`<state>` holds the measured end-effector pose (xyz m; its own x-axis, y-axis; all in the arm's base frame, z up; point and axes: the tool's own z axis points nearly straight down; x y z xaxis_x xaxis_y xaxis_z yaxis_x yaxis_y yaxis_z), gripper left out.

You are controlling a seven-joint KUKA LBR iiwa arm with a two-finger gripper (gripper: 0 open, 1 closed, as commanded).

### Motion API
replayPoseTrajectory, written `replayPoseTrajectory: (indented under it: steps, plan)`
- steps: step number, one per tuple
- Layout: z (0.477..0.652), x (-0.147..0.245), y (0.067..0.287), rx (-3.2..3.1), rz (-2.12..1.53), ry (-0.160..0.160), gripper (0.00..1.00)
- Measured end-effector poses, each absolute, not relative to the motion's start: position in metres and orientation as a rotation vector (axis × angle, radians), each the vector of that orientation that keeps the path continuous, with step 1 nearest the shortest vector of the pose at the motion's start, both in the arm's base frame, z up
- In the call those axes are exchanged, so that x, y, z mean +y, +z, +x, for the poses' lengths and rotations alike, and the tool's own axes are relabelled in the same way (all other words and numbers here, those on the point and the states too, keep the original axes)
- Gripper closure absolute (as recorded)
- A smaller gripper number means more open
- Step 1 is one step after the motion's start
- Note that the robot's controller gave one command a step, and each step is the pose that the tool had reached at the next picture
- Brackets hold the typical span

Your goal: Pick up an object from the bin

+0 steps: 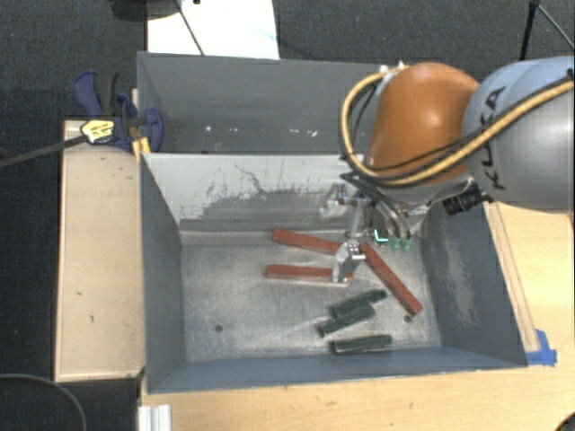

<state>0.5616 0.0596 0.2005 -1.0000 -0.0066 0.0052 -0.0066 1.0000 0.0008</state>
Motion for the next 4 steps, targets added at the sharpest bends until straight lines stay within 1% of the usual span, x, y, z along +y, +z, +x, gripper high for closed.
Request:
replayPoseTrajectory:
  steps: [1, 2, 3, 4]
  plan:
    - [0.563, 0.059, 0.205, -3.145, 0.008, -0.002, 0.00]
    - [0.565, 0.035, 0.158, -3.146, -0.018, -0.002, 0.00]
    - [0.563, 0.048, 0.140, -3.141, -0.061, -0.002, 0.00]
    - [0.566, 0.044, 0.147, -3.146, 0.002, -0.001, 0.00]
